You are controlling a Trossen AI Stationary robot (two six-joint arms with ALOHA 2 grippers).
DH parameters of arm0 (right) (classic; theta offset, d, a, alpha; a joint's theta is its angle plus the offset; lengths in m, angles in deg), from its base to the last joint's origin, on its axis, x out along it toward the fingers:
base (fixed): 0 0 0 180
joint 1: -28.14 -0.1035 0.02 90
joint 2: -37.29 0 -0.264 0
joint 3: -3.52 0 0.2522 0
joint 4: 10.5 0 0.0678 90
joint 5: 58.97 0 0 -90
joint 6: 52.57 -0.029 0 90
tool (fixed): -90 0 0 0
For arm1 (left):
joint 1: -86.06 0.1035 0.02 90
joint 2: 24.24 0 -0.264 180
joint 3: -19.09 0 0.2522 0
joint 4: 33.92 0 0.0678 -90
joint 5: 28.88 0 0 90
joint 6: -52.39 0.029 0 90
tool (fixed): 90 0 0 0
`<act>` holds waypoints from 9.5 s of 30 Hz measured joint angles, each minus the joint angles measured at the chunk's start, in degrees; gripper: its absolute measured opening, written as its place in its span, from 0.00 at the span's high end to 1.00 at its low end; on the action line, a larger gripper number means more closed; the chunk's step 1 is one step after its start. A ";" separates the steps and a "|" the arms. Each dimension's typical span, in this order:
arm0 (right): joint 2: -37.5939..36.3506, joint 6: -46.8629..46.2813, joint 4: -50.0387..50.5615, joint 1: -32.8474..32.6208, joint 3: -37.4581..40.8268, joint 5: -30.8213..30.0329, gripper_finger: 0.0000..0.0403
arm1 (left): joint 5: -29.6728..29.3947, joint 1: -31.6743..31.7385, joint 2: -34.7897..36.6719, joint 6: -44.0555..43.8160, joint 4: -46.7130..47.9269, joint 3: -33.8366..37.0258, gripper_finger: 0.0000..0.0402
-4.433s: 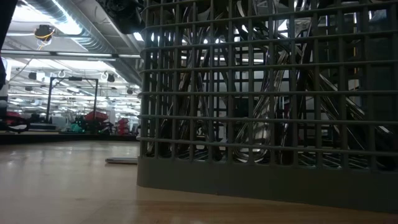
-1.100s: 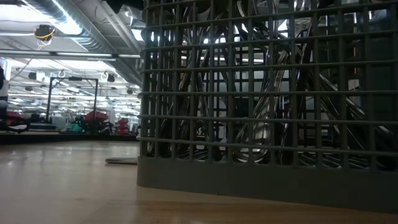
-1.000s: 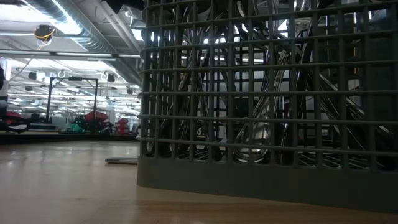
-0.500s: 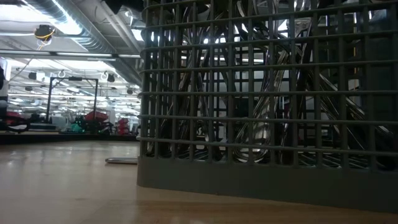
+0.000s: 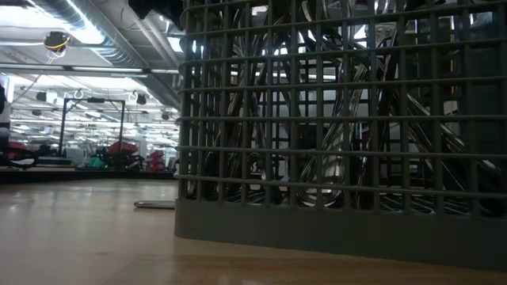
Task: Sort silverware
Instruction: Put the knife into the gray silverware rack
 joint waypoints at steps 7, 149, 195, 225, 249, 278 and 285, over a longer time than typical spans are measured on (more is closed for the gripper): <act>-0.04 -0.06 -0.07 0.00 0.00 -0.15 0.81 | 0.00 -1.70 0.00 -2.20 9.12 0.00 0.61; -2.80 6.69 16.75 0.02 -9.44 -11.69 0.69 | -27.09 -30.02 -12.82 -23.71 -20.02 21.77 0.61; -2.80 6.71 16.97 0.04 -9.44 -37.69 0.69 | -34.52 -21.68 -21.70 -24.29 -27.30 21.68 0.99; 1.48 23.35 26.70 29.59 -9.18 -24.02 0.69 | -28.63 -8.04 -21.68 -22.39 -29.05 21.75 1.00; 32.60 26.37 8.61 30.82 -9.14 -23.42 0.69 | -26.55 -8.00 -21.80 -26.41 -30.97 21.82 1.00; 36.22 29.58 2.56 30.75 -9.16 -16.50 0.69 | -23.76 -8.04 -21.68 -29.19 -30.67 21.75 0.99; 36.22 27.84 2.56 30.73 -9.18 -14.40 0.69 | -23.78 -8.04 -21.68 -29.19 -30.65 21.75 0.99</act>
